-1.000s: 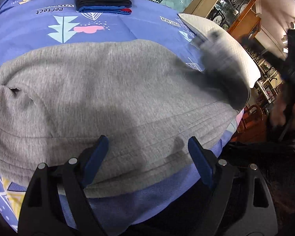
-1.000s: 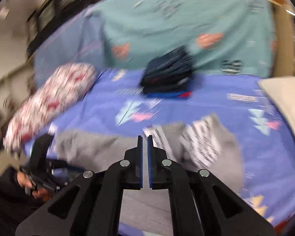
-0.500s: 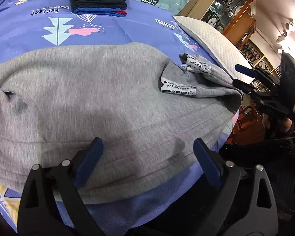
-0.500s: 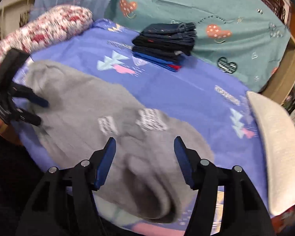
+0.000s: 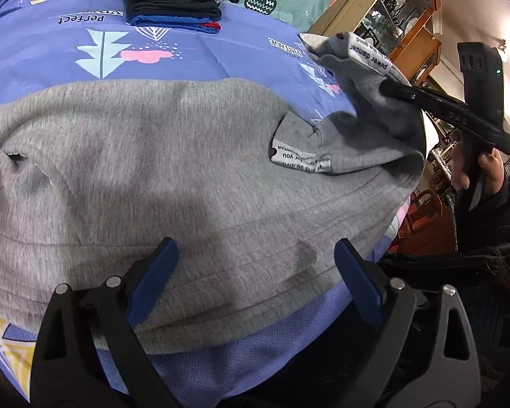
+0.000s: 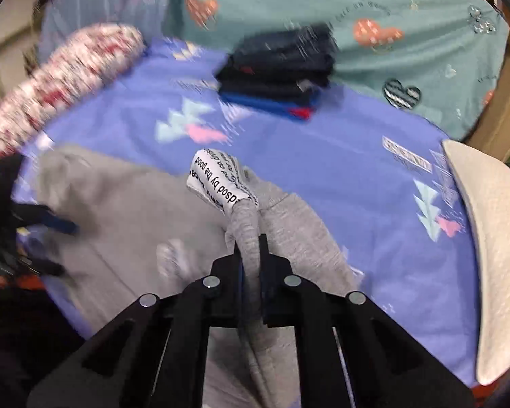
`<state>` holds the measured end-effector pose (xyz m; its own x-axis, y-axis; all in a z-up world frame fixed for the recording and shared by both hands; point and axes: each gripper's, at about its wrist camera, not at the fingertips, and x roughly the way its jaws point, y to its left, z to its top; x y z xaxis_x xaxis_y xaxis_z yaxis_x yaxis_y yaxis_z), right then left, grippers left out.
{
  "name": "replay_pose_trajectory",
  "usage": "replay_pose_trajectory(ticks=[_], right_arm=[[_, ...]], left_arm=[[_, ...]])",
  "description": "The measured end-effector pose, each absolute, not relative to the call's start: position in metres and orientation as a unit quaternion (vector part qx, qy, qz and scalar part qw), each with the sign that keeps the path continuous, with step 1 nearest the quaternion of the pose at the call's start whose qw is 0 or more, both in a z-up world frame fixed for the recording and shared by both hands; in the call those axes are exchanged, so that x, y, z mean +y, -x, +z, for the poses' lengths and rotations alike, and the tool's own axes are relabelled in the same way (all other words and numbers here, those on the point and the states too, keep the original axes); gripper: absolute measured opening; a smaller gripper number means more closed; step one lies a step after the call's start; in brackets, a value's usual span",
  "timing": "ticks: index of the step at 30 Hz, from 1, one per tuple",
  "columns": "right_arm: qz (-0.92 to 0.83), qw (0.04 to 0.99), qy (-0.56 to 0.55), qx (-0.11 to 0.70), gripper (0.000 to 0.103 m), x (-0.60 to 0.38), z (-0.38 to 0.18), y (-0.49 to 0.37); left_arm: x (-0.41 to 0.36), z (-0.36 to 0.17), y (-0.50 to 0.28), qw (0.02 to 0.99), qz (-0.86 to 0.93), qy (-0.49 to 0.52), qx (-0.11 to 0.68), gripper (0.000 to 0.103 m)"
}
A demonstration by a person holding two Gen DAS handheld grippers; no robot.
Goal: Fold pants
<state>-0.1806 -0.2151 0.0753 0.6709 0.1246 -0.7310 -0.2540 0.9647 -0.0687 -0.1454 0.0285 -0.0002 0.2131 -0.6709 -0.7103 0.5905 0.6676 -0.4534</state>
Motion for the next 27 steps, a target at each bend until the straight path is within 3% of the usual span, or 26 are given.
replay_pose_trajectory(ticks=[6, 16, 19, 22, 25, 27], right_arm=[[0.115, 0.856, 0.151, 0.48, 0.009, -0.169, -0.011, 0.158], [0.137, 0.853, 0.126, 0.488, 0.011, -0.173, 0.006, 0.172], [0.122, 0.839, 0.165, 0.503, 0.022, -0.162, -0.004, 0.174], [0.122, 0.842, 0.161, 0.5, 0.026, -0.162, 0.003, 0.177], [0.146, 0.839, 0.137, 0.506, 0.048, -0.164, 0.007, 0.18], [0.143, 0.838, 0.155, 0.504, 0.05, -0.159, 0.007, 0.183]], left_arm=[[0.03, 0.0, 0.147, 0.776, -0.405, 0.045, 0.481, 0.095], [0.029, -0.001, 0.143, 0.776, -0.404, 0.046, 0.483, 0.095], [0.028, 0.0, 0.143, 0.776, -0.403, 0.045, 0.484, 0.095], [0.029, 0.0, 0.144, 0.776, -0.403, 0.045, 0.483, 0.095], [0.028, 0.0, 0.144, 0.776, -0.403, 0.044, 0.483, 0.095], [0.029, 0.0, 0.144, 0.777, -0.403, 0.044, 0.482, 0.095]])
